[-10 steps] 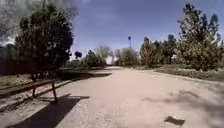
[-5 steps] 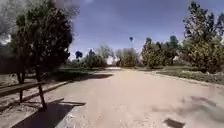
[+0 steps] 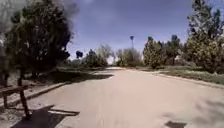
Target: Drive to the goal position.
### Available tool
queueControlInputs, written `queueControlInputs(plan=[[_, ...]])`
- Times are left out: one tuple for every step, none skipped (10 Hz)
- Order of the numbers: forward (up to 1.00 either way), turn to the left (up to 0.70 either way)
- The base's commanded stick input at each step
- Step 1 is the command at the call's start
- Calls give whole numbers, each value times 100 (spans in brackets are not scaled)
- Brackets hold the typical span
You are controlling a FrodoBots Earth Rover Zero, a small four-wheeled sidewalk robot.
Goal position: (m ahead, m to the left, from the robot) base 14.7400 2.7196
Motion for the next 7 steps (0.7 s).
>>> queueControlInputs(plan=[[70, 0], [70, 0], [70, 0], [70, 0], [70, 0], [70, 0], [70, 0]])
